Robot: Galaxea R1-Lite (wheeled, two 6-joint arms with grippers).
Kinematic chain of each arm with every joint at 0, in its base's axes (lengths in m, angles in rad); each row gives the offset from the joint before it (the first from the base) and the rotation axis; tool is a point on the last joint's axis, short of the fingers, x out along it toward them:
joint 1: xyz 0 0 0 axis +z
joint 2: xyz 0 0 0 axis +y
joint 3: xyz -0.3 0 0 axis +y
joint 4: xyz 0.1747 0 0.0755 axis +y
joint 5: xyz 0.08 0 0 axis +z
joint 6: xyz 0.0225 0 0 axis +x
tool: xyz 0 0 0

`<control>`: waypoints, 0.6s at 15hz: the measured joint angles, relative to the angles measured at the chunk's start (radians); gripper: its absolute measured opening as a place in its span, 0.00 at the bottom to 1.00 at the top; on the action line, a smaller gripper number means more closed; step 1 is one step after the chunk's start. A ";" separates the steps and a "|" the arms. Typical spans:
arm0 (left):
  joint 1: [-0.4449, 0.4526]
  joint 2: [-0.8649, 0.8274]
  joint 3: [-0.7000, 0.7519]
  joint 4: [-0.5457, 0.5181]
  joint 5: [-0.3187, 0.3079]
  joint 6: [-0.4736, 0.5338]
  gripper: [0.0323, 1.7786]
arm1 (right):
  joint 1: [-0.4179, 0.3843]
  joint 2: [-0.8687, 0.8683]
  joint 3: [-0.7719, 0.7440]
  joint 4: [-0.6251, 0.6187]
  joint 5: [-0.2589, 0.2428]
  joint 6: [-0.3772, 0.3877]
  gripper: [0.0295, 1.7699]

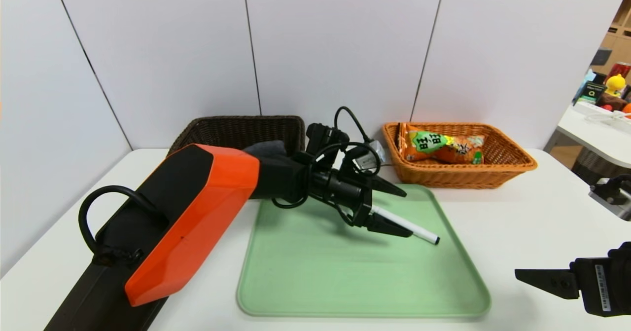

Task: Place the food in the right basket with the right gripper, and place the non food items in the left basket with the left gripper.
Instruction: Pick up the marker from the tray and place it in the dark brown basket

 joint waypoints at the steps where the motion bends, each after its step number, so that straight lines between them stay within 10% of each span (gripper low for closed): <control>1: -0.003 0.005 -0.001 0.000 -0.002 0.009 0.95 | 0.000 0.000 0.003 0.000 0.000 0.000 0.96; 9: -0.017 0.016 -0.031 0.015 0.032 0.050 0.95 | 0.000 -0.006 0.011 -0.001 0.001 0.000 0.96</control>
